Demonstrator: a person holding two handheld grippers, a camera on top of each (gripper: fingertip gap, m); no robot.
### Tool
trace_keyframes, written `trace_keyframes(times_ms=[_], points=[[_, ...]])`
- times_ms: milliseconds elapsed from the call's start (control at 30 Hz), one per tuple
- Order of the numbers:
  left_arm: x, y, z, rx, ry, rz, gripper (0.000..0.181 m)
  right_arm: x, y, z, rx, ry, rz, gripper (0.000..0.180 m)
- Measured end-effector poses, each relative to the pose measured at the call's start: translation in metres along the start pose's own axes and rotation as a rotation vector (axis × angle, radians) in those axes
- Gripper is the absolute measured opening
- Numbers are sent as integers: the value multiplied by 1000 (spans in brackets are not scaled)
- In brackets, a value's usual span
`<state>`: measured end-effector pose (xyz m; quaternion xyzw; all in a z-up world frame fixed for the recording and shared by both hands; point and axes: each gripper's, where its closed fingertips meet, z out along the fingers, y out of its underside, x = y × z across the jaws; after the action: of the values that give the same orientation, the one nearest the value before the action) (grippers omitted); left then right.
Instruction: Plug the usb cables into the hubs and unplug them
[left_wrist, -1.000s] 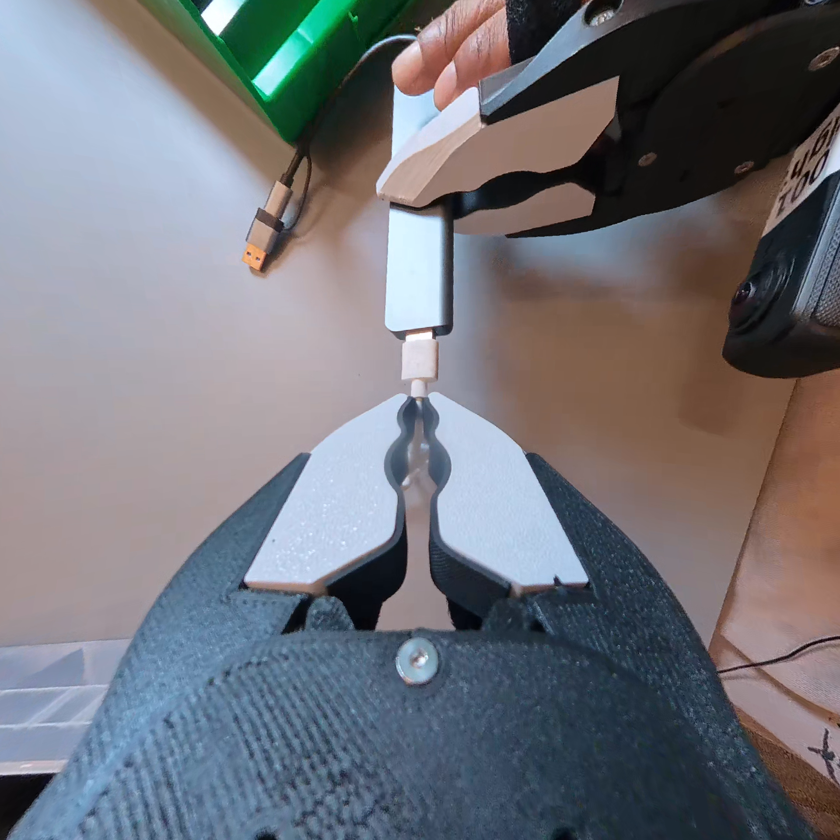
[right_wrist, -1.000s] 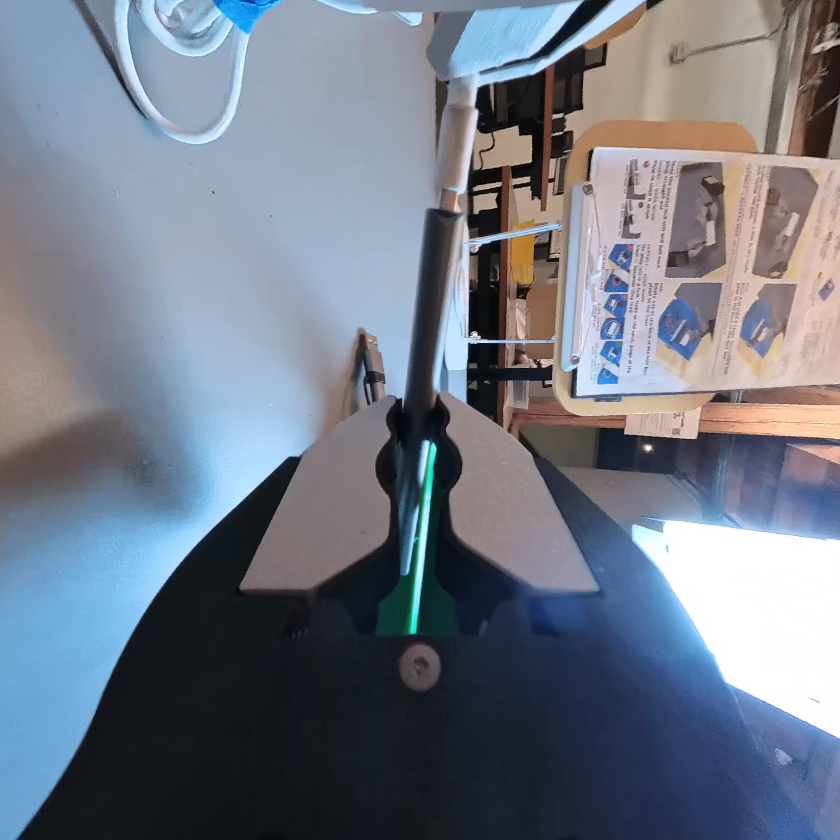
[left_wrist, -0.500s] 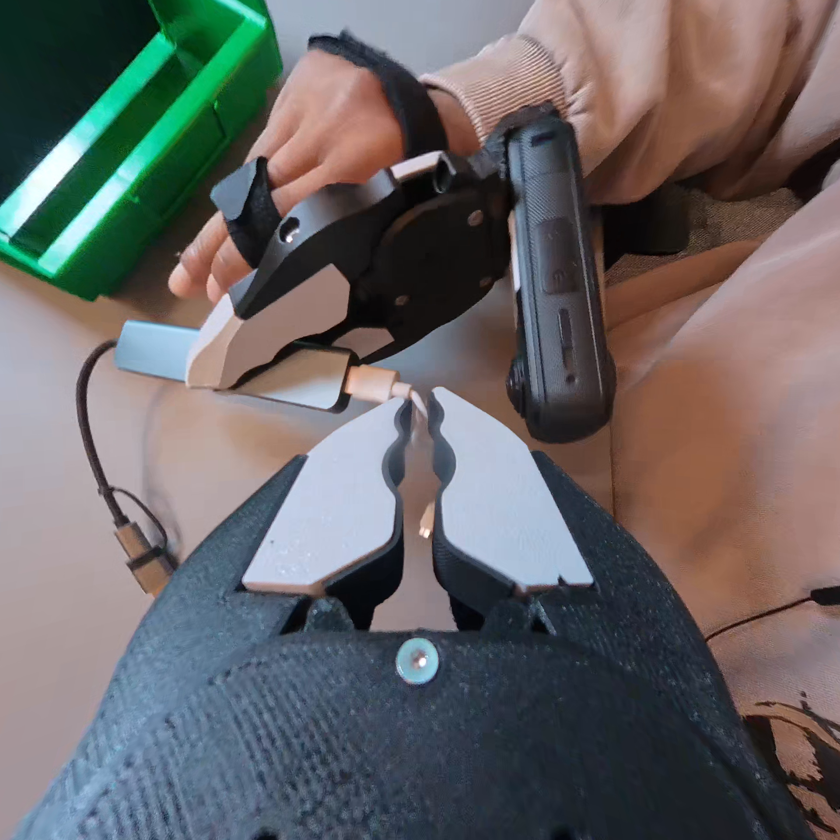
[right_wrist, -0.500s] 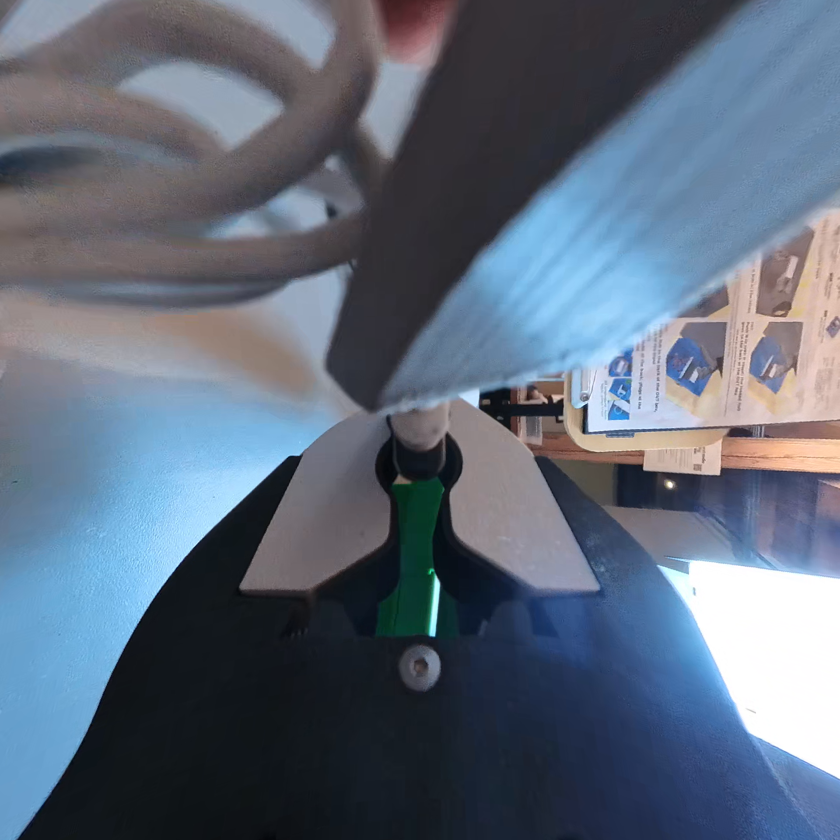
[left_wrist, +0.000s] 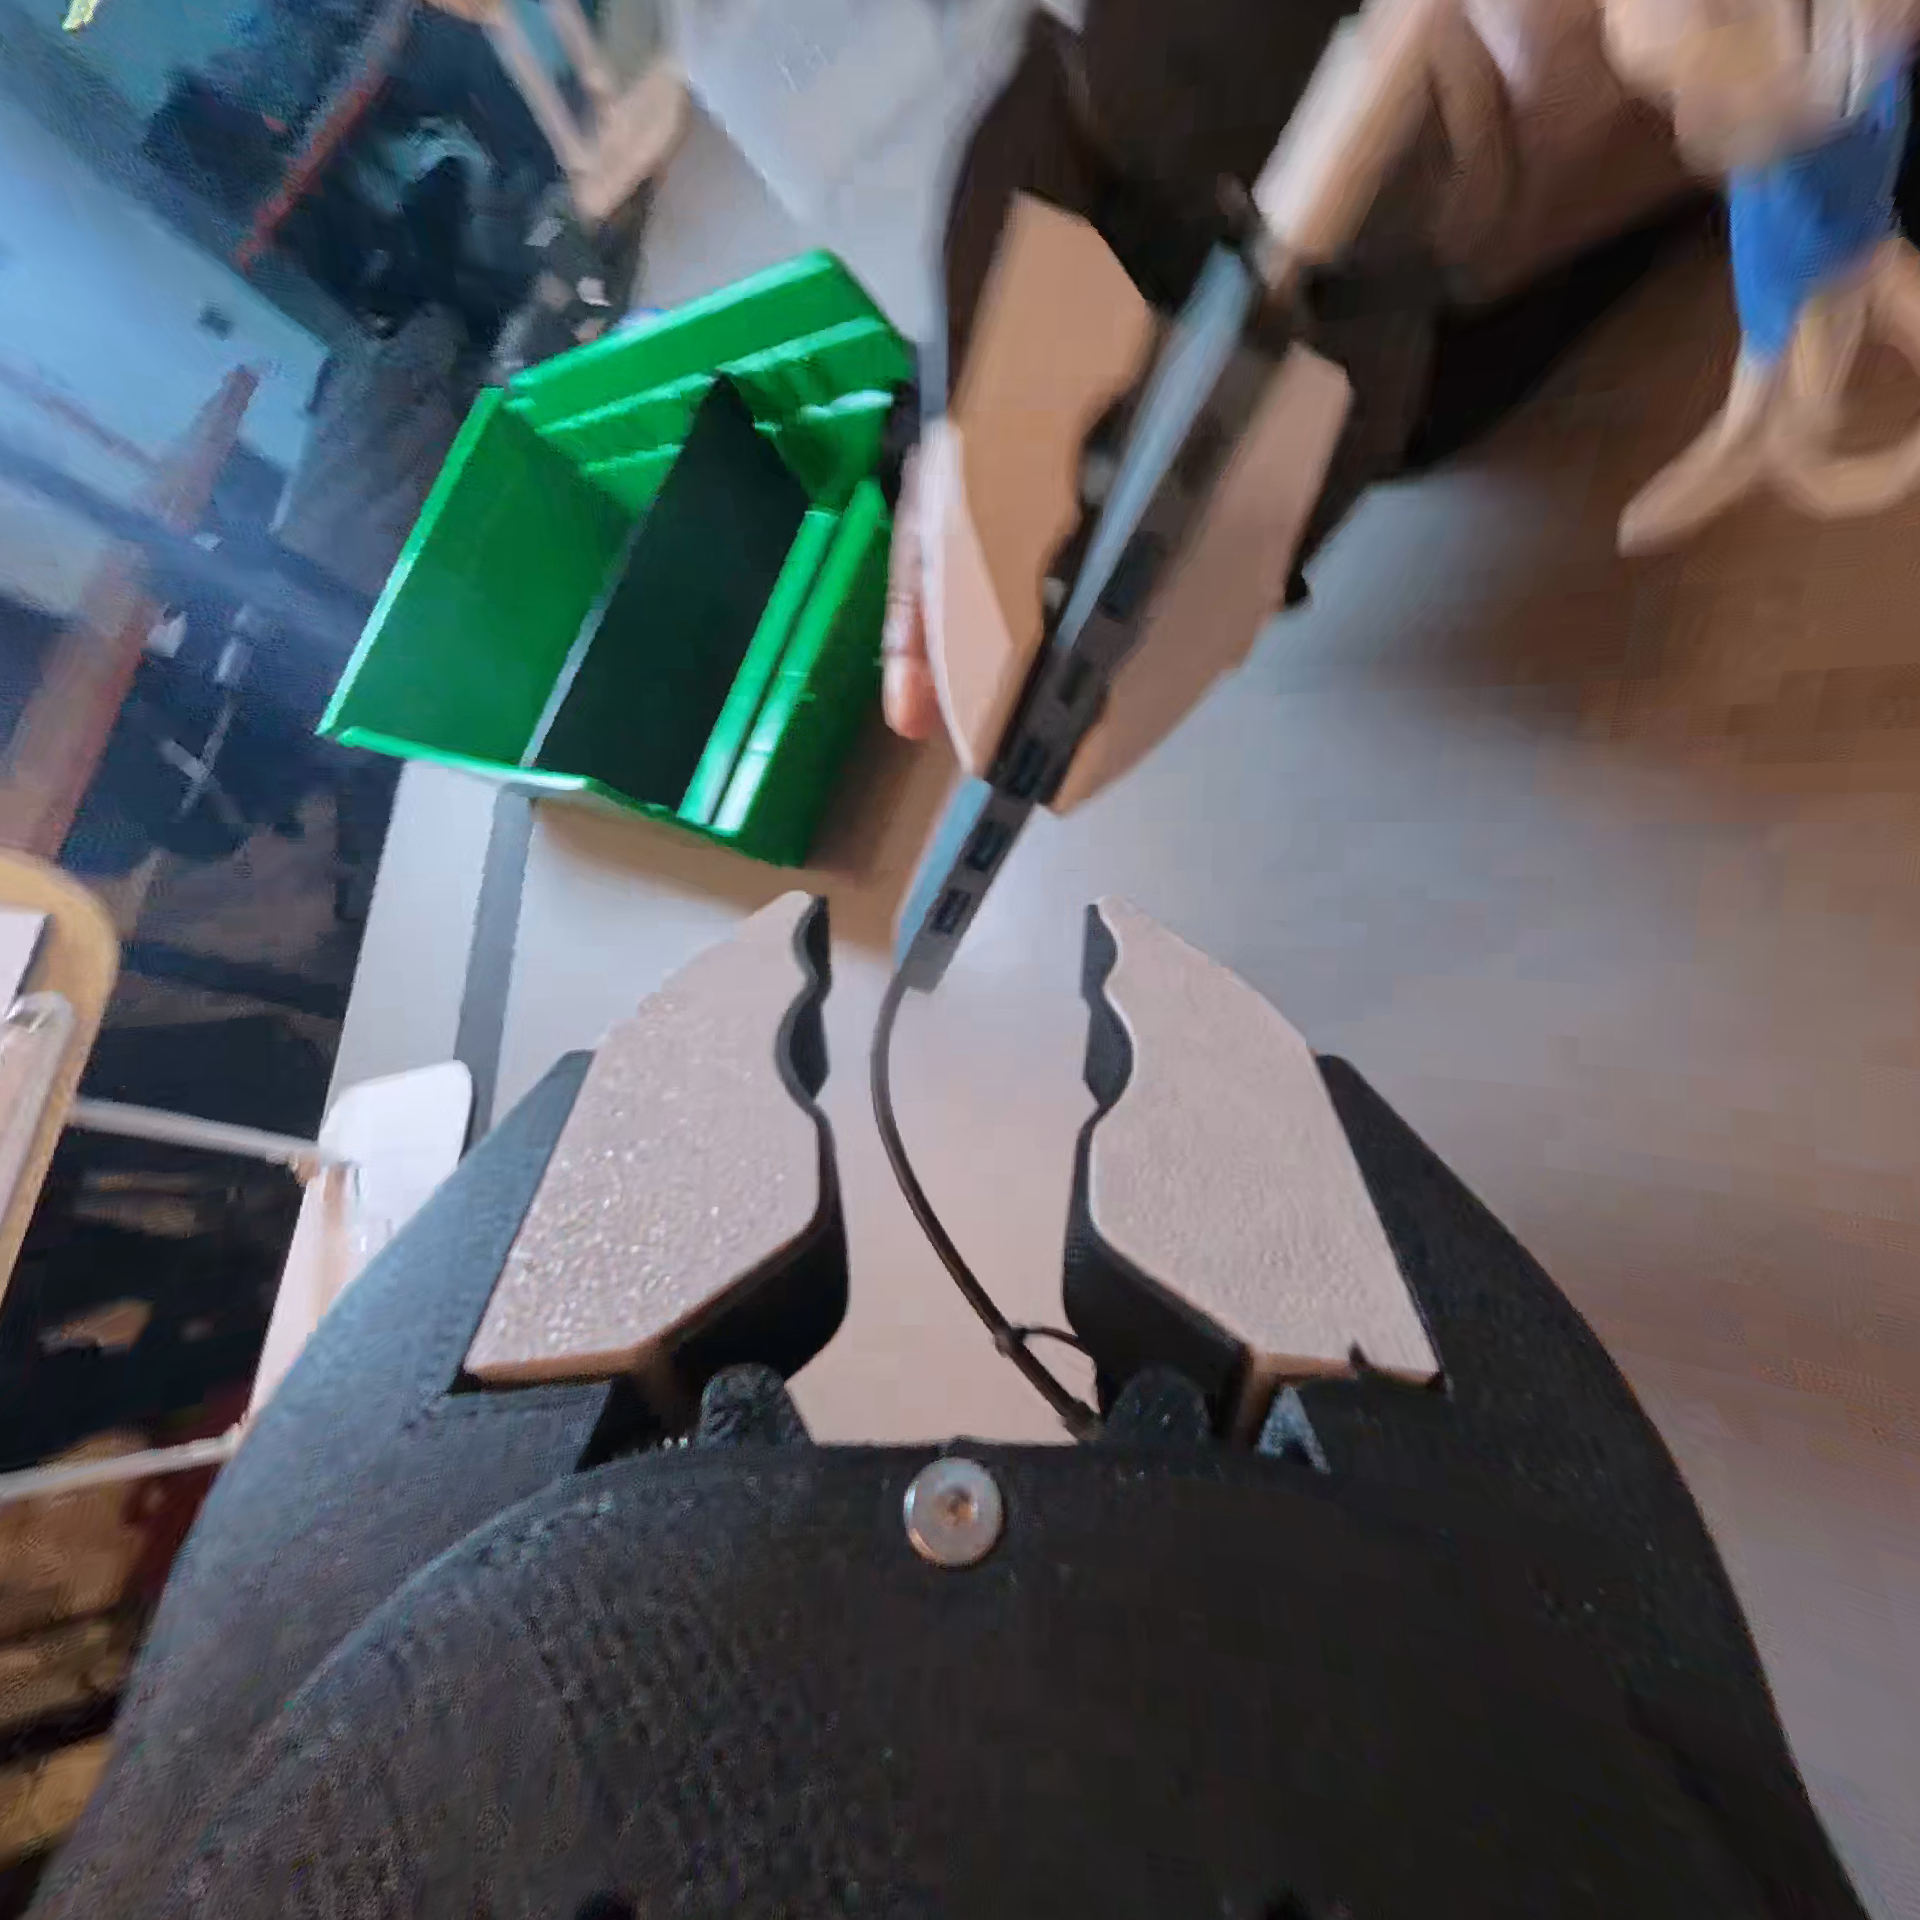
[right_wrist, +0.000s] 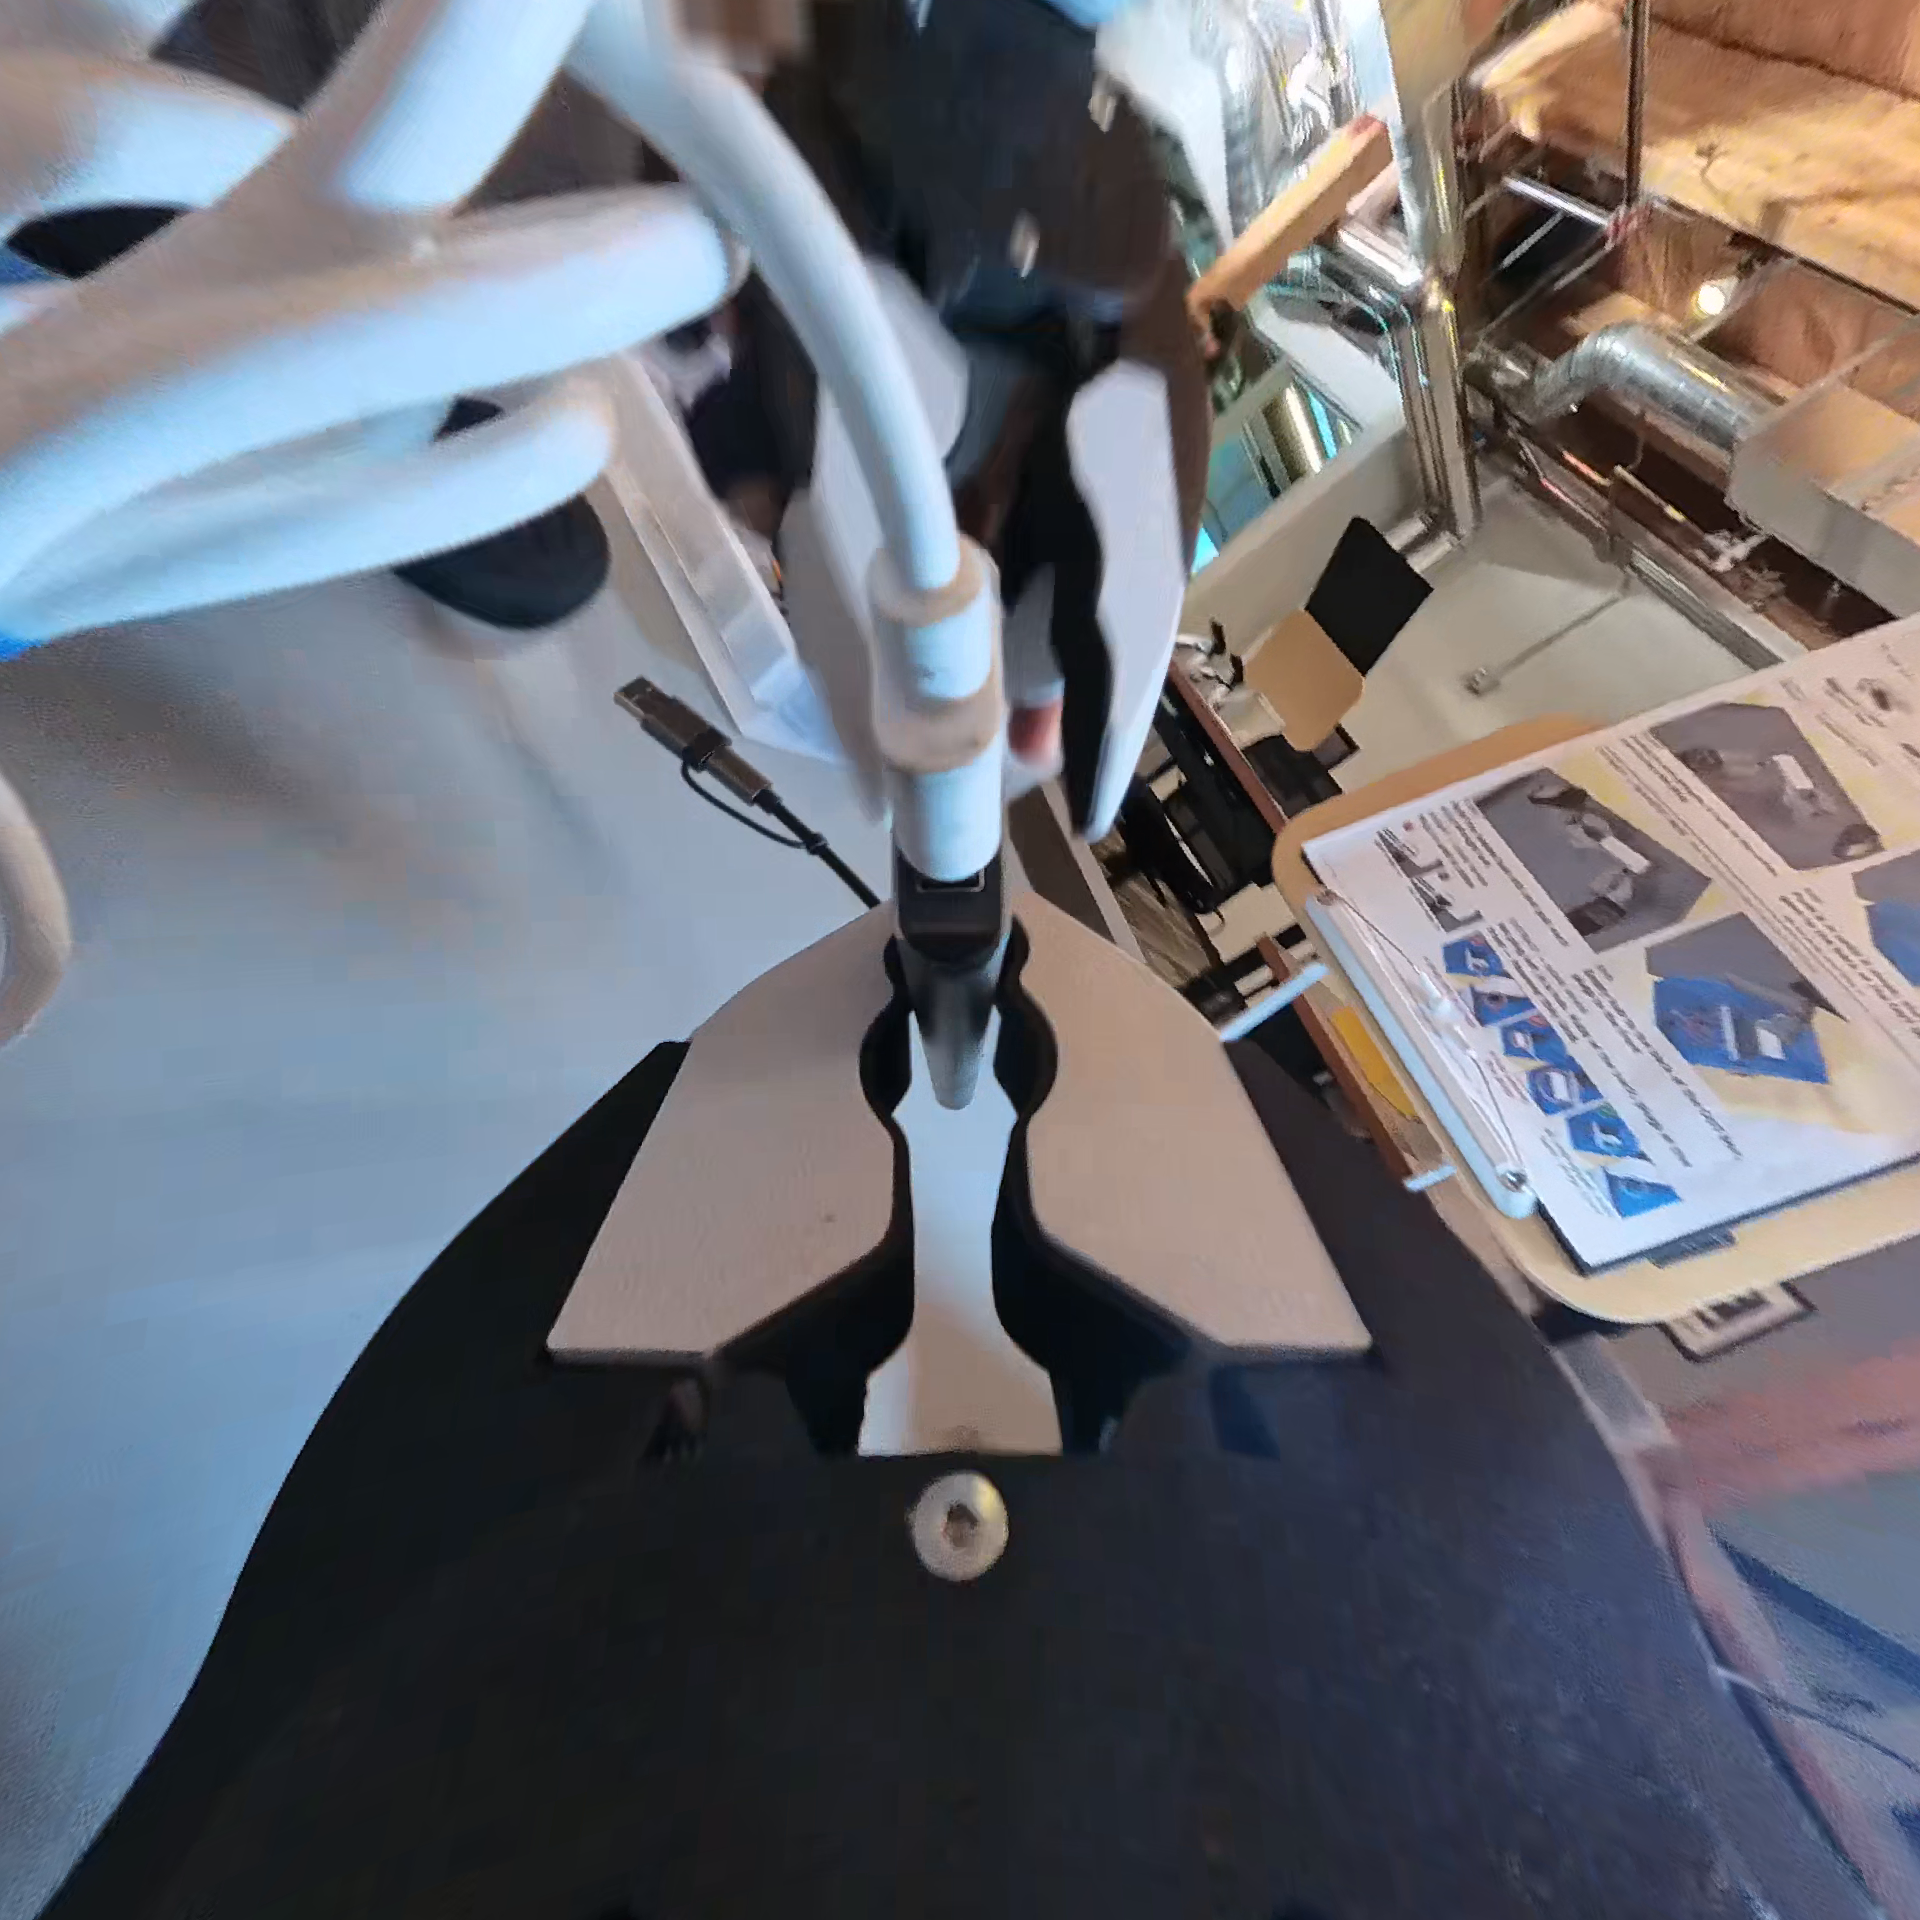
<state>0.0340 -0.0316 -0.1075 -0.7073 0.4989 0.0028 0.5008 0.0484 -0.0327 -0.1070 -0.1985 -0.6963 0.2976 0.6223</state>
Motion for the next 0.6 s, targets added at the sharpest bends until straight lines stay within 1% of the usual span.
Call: trace_keyframes(times_ms=[33, 100, 133, 167, 200, 333, 400, 467, 600], points=[[8, 6, 7, -21, 35, 60, 49, -3, -6, -1, 29, -19, 26, 12], [17, 11, 21, -44, 62, 131, 47, -8, -16, -1, 79, -59, 77, 12], [16, 13, 26, -68, 40, 185, 36, -11, -21, -2, 98, -80, 100, 12], [15, 15, 30, -86, 27, 235, 20, -13, -24, -2, 109, -99, 128, 12], [15, 15, 31, -97, 24, 255, 11, -11, -24, -2, 111, -98, 160, 12], [5, 23, 26, -173, -2, 185, 11, 1, -5, -4, 63, -107, 294, 14], [2, 36, 22, -266, -7, 177, 11, -1, 6, -4, 34, -144, 343, 14], [3, 48, 20, -355, -10, 184, 11, -6, 11, -1, 22, -165, 375, 22], [13, 54, 20, -449, 31, 140, 11, -17, 6, 5, 22, -213, 438, 43]])
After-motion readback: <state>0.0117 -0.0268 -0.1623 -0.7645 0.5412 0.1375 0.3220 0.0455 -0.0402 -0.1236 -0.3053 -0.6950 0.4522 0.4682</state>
